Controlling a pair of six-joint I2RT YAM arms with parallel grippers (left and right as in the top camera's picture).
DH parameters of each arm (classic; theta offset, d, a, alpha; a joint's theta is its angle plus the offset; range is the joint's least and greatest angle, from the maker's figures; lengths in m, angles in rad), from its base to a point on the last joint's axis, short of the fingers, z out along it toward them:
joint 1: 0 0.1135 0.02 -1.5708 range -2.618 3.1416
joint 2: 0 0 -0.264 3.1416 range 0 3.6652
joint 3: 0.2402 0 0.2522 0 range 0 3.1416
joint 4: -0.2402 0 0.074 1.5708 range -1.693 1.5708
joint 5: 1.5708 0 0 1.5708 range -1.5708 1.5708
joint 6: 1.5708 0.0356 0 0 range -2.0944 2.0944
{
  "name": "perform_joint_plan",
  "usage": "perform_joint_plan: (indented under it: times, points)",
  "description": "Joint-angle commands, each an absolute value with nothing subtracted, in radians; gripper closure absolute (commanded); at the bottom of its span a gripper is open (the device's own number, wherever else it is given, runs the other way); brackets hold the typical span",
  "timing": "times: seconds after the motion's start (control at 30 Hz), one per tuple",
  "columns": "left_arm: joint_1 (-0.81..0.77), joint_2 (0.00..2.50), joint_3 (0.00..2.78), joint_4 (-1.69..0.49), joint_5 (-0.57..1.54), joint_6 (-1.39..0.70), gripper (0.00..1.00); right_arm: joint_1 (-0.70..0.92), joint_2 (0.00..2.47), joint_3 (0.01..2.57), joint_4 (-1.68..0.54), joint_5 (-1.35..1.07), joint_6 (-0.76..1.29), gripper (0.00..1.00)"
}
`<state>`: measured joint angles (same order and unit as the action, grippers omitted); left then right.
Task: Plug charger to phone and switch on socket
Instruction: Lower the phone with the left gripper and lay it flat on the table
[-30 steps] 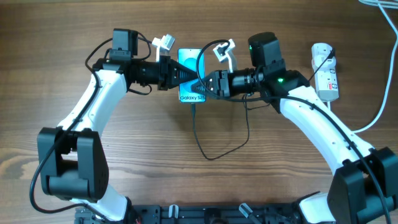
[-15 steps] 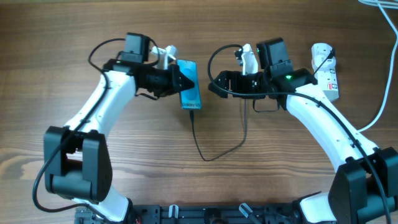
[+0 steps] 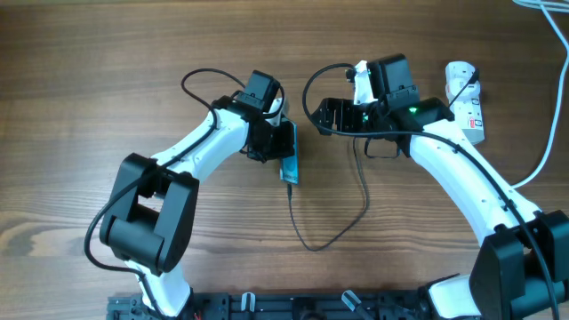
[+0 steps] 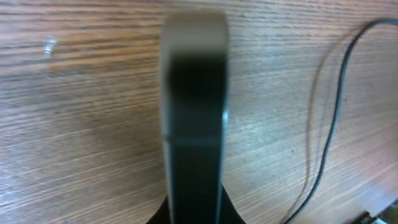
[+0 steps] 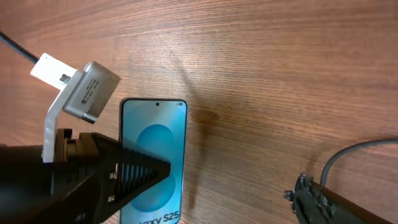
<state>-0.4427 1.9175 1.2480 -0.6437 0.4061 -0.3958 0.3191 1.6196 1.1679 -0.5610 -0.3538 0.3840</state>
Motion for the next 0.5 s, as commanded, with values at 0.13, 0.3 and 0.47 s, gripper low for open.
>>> perform_joint_plan:
  times: [0.13,0.3,0.47]
  points:
    - [-0.440,1.943,1.244,-0.640,0.287,-0.437,0.96,0.310,1.629,1.179,-0.521,-0.224,0.574,0.00]
    - [-0.442,1.994,1.244,-0.640,0.264,-0.465,0.96,0.282,1.629,1.179,-0.537,-0.051,0.631,0.00]
    - [-0.441,2.003,1.244,-0.613,0.240,-0.465,0.88,0.282,1.629,1.179,-0.539,-0.051,0.631,0.00]
